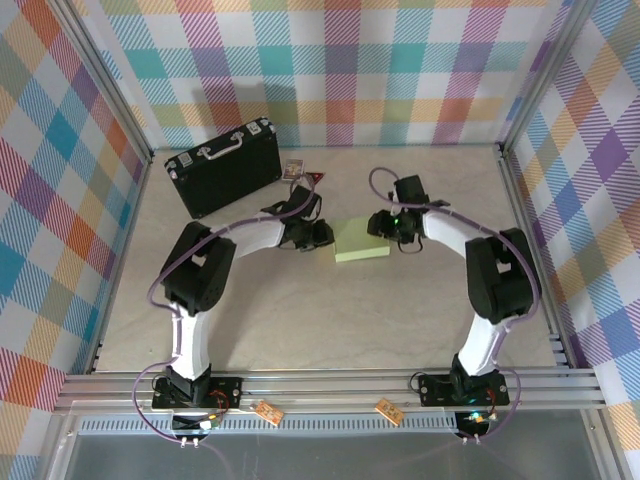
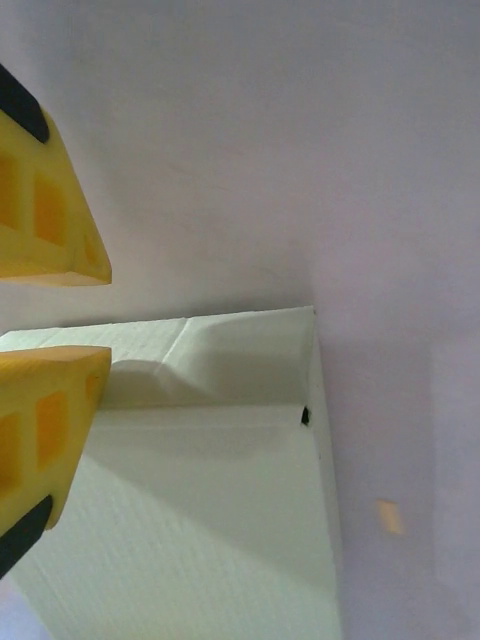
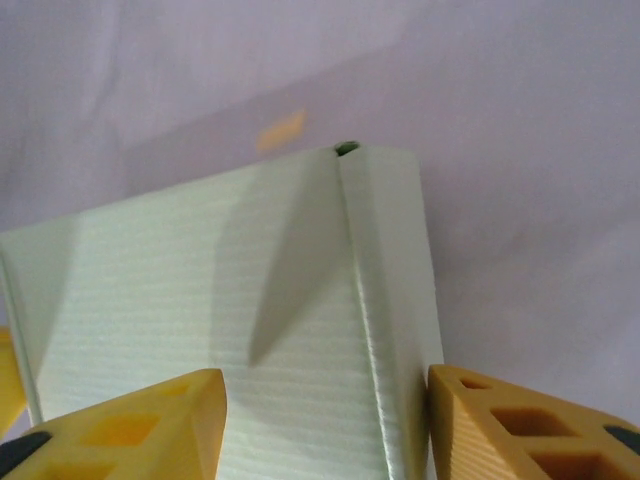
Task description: Fold the paper box
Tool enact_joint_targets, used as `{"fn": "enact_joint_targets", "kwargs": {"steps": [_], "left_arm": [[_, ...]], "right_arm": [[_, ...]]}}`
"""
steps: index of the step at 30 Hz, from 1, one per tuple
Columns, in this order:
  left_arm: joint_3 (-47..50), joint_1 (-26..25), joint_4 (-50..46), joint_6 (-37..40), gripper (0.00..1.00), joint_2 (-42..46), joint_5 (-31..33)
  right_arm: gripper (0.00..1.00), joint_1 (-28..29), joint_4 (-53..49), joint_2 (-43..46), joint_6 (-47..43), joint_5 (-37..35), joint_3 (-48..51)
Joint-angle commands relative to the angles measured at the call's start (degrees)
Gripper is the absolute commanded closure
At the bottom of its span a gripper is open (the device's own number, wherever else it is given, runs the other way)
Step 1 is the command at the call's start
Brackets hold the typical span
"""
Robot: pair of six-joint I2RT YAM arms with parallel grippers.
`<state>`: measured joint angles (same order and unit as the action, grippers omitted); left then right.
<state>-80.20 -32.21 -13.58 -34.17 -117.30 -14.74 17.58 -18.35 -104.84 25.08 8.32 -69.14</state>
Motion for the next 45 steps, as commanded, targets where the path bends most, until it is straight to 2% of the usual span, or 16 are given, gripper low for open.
{"fn": "enact_joint_targets", "kwargs": {"steps": [1,7,11,15,18,20,25,27,31,40,45], "left_arm": [[-11.4,-0.9,2.9,1.5,0.76,-6.2,-6.4],[-27.6,0.3,0.2,2.2,0.75,-16.6,-8.0],[-33.8,1.6,-0.8,1.8,0.74,-21.4,-8.7],[-35.9,3.1,-1.0,1.5,0.70,-23.2,-9.4],[-34.8,4.1,-1.9,2.8,0.65,-21.3,-8.9],[-31.1,4.8,-1.0,4.3,0.54,-18.0,-8.7],[-17.5,6.6,1.7,6.8,0.22,-4.5,-2.9],[-11.0,7.5,3.6,7.7,0.15,1.7,-0.2],[4.2,8.7,7.2,10.3,0.13,16.2,7.7],[40.7,8.8,21.0,24.2,0.14,53.5,30.1],[57.7,8.8,31.2,31.8,0.14,72.3,42.2]], "right_arm": [[0.47,0.5,1.2,-4.4,1.0,11.7,-7.6],[0.48,-3.2,-2.2,-12.5,0.7,13.4,-18.3],[0.49,-3.8,-3.2,-16.1,-0.2,14.3,-22.3],[0.44,-4.1,-3.2,-17.6,-0.6,13.7,-23.5],[0.41,-4.3,-2.7,-16.1,-1.4,11.5,-22.5],[0.38,-4.6,-3.5,-14.7,-2.5,9.9,-22.3],[0.20,-6.1,-2.5,-8.5,-2.8,6.9,-18.3],[0.14,-6.7,-0.9,-4.7,-3.0,5.7,-15.2],[0.00,-7.6,2.5,4.7,-4.8,2.2,-7.8],[0.01,-8.6,18.7,28.9,-11.4,-10.0,20.3],[0.01,-8.6,29.7,37.7,-16.4,-16.5,33.6]]}}
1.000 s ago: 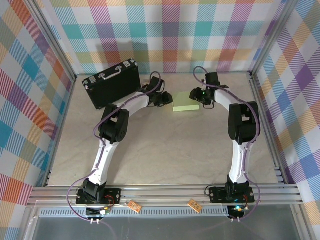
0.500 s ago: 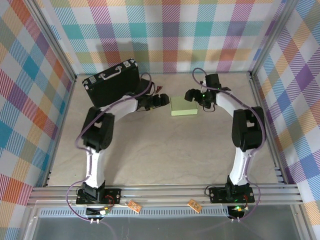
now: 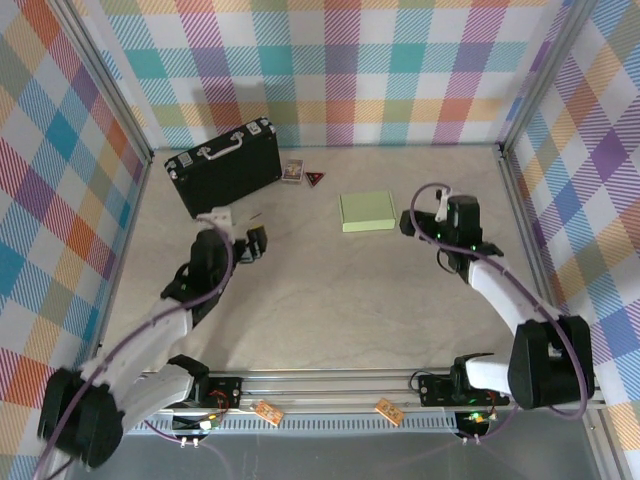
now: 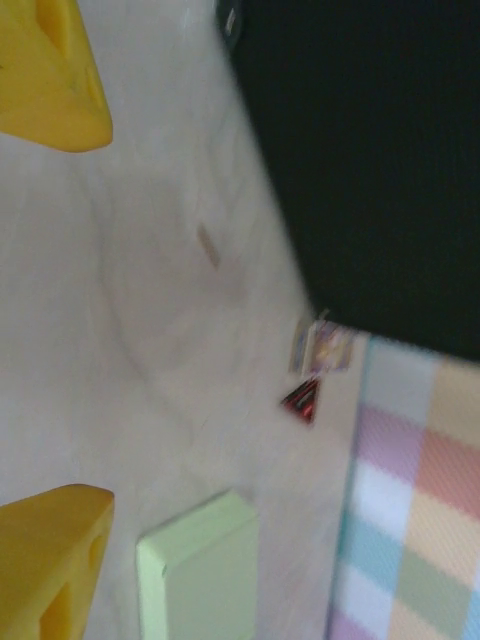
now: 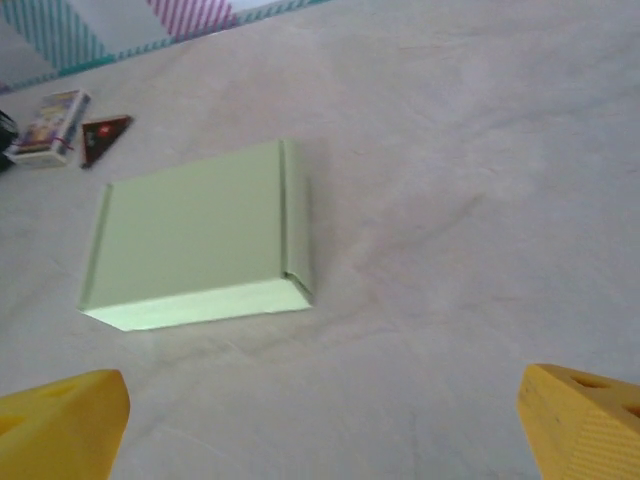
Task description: Fold the paper box
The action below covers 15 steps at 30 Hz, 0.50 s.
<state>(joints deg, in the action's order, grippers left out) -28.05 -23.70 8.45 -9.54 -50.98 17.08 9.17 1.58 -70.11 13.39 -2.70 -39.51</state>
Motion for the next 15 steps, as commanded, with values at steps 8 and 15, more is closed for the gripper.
{"fn": "enact_joint_targets", "kwargs": {"steps": [8,15], "left_arm": [[16.1,2.4,16.8,14.3,0.11,9.5,19.3],[16.3,11.4,35.4,13.4,0.12,-14.3,4.9]], "right_arm": [[0.01,-0.2,23.4,2.7,-11.8,-12.3,15.2],[0.01,-2.1,49.1,-9.6,-13.1,-16.7,20.7]]}}
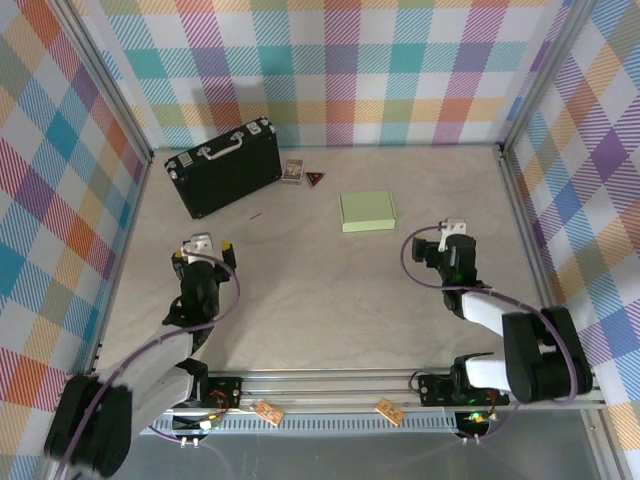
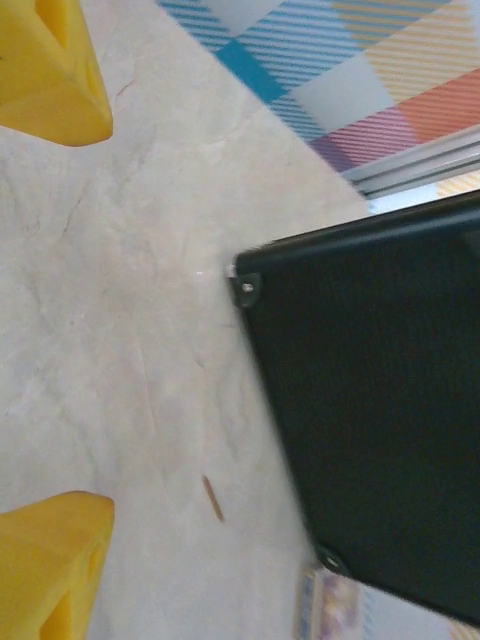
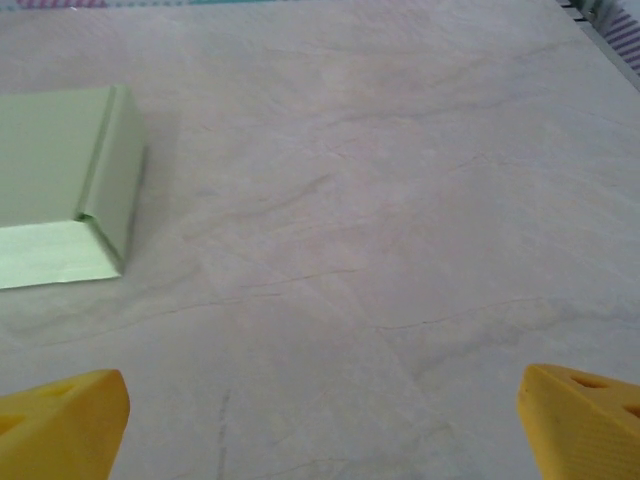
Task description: Fold the paper box
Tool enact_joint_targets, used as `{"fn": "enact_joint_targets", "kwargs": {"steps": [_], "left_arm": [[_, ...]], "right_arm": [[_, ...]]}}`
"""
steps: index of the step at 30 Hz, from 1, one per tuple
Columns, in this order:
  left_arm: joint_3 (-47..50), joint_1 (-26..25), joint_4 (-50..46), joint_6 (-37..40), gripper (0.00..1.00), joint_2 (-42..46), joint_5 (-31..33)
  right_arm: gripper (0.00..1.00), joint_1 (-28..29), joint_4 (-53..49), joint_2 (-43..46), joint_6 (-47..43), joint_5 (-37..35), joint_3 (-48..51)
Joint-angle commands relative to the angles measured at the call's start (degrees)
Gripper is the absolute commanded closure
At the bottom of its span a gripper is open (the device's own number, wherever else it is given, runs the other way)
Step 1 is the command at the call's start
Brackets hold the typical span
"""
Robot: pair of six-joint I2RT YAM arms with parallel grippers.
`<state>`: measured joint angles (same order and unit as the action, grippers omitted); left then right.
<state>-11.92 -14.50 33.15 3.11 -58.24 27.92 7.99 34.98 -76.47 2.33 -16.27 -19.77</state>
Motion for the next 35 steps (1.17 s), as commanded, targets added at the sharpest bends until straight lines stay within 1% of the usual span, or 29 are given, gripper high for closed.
{"fn": "enact_joint_targets", "kwargs": {"steps": [1,2,4,5,6,7,8,9,10,11,12,13,15,29,30,32,35], "left_arm": [[-0.4,2.6,14.7,0.7,0.12,-11.6,-5.9],[-1.0,2.7,17.7,1.2,0.12,-14.3,-6.3],[-2.2,3.6,21.9,1.9,0.12,-19.5,-10.9],[-2.7,4.4,24.7,2.0,0.12,-23.1,-12.7],[-4.1,5.1,26.5,1.8,0.12,-27.9,-13.4],[-5.8,5.2,27.3,2.7,0.13,-31.6,-14.8],[-7.1,5.4,26.8,3.1,0.16,-33.2,-15.5],[-8.1,6.4,22.1,1.9,0.17,-31.9,-17.1],[-9.4,6.9,19.0,1.2,0.18,-31.6,-17.3],[-10.0,7.4,19.5,1.0,0.17,-32.2,-18.2],[-10.7,8.1,17.2,0.5,0.16,-32.0,-19.4],[-11.7,9.0,15.6,-0.4,0.01,-32.1,-20.4],[-12.1,10.1,15.0,-1.0,0.00,-32.1,-21.9],[-12.0,10.1,15.2,-1.1,0.00,-32.2,-21.9],[-12.0,10.1,15.2,-1.0,0.01,-32.2,-21.9],[-12.0,10.1,15.2,-1.0,0.01,-32.2,-21.9],[-12.0,10.1,15.3,-1.0,0.00,-32.2,-21.9]], "right_arm": [[0.01,-1.7,18.1,-5.7,-0.8,-3.2,1.3],[0.01,-2.5,20.5,-7.5,-0.7,-2.2,1.4],[0.01,-3.0,17.2,-7.2,-1.5,2.9,0.6],[0.01,-3.3,19.5,-9.1,-2.0,4.8,0.8],[0.01,-3.7,23.5,-12.9,-2.2,4.8,0.6],[0.01,-3.7,20.8,-12.8,-1.8,4.9,-0.6],[0.01,-4.0,14.7,-10.9,-1.3,6.4,-2.0],[0.01,-4.7,19.1,-12.6,-1.5,7.3,-1.6],[0.01,-5.2,15.8,-12.0,-0.3,7.1,-2.3],[0.01,-5.8,13.3,-11.5,0.2,7.6,-3.2],[0.01,-6.0,16.3,-12.2,0.1,7.8,-2.5],[0.01,-6.0,14.5,-11.8,0.2,7.7,-2.8],[0.01,-6.1,15.3,-11.9,0.1,7.7,-2.7],[0.01,-5.9,14.5,-11.6,-0.2,7.9,-2.9],[0.01,-5.9,14.0,-11.9,-0.3,8.6,-3.2],[0.01,-6.2,13.0,-12.0,-1.1,12.2,-3.9],[0.01,-6.4,13.9,-11.6,-1.3,12.4,-3.1]]}}
